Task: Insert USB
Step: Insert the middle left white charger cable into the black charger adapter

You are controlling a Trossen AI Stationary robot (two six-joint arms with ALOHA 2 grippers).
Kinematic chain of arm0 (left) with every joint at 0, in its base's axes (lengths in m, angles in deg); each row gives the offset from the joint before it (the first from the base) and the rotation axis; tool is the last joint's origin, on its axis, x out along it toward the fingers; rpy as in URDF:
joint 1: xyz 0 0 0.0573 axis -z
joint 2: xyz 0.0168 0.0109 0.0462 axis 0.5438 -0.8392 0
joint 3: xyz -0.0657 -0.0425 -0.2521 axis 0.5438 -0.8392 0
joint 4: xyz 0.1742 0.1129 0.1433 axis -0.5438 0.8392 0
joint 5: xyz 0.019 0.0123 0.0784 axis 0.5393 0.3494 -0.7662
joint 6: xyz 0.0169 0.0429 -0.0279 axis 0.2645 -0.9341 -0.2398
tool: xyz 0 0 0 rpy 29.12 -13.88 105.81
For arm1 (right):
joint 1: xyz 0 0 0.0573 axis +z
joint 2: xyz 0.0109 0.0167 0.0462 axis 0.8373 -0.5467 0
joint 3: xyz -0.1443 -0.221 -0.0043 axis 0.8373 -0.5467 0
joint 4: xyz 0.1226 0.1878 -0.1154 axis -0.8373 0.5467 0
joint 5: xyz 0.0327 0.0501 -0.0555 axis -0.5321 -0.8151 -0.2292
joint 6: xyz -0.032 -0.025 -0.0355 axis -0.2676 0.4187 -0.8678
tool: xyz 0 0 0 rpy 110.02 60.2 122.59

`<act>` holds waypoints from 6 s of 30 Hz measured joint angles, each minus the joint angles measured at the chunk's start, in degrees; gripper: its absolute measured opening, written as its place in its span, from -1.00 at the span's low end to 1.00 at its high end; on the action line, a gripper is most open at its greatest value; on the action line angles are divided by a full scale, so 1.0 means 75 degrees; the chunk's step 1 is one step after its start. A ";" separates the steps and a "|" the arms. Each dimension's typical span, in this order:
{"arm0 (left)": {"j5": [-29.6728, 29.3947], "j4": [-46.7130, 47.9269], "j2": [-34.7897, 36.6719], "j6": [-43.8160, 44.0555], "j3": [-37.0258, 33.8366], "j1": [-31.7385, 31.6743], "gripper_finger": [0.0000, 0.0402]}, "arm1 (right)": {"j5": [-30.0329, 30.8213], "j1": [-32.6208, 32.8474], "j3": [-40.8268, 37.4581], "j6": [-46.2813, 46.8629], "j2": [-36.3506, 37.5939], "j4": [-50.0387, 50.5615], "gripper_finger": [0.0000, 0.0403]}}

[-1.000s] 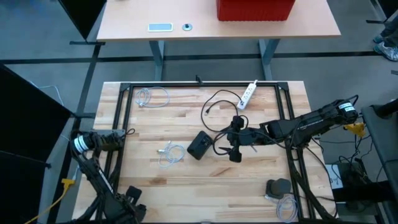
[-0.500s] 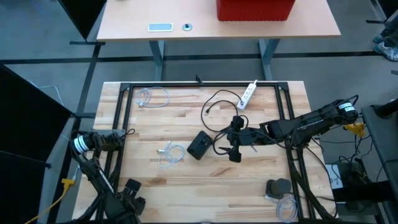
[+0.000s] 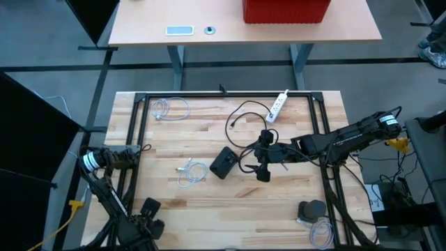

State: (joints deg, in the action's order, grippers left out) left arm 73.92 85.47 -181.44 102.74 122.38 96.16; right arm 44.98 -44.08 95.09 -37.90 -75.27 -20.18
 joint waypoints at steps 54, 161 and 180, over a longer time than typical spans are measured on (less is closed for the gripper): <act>-0.3743 -0.0527 0.1860 0.1698 -0.0407 -0.1609 -0.27 | -0.1211 0.0047 0.1573 -0.1486 -0.2003 -0.1045 0.71; -0.5462 -0.4773 0.6713 0.1526 -0.3370 -0.2906 -0.27 | -0.2056 0.1261 0.6756 -0.3853 -0.7708 0.2728 -0.44; -0.5714 -0.6722 0.6604 0.0778 -0.4628 -0.2681 -0.27 | -0.2398 0.1204 0.6639 -0.3140 -0.6911 0.3248 -0.98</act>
State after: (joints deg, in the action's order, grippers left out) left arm 31.07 35.06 -131.91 108.58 87.67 76.05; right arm 26.99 -35.06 144.88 -61.45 -127.10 4.17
